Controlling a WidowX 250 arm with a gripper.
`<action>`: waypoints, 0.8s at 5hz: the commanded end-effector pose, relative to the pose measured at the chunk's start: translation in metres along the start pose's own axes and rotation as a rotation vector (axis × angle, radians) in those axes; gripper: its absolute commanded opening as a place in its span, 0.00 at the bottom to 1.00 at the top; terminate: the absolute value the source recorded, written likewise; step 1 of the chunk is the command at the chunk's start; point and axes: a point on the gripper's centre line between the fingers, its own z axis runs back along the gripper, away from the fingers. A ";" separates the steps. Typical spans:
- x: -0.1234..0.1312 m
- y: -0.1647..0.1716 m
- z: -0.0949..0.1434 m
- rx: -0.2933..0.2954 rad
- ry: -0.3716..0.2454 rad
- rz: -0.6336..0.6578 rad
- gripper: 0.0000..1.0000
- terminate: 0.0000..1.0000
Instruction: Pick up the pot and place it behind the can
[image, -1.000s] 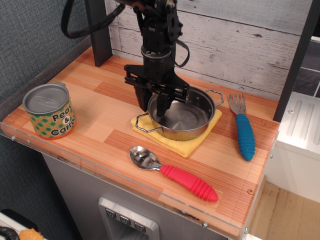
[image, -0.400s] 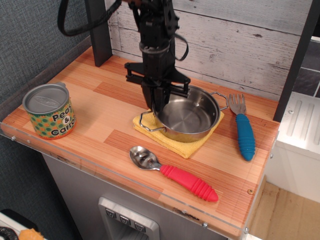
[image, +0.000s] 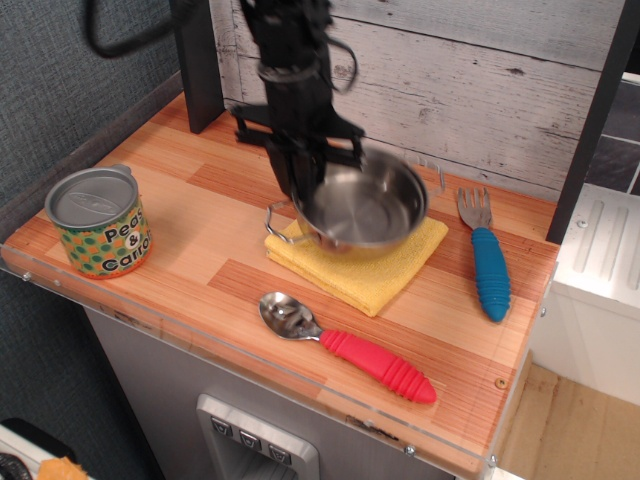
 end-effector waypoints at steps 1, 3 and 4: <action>0.002 0.043 0.033 0.010 -0.124 0.104 0.00 0.00; 0.007 0.088 0.019 0.067 -0.166 0.334 0.00 0.00; 0.010 0.101 0.013 0.078 -0.193 0.484 0.00 0.00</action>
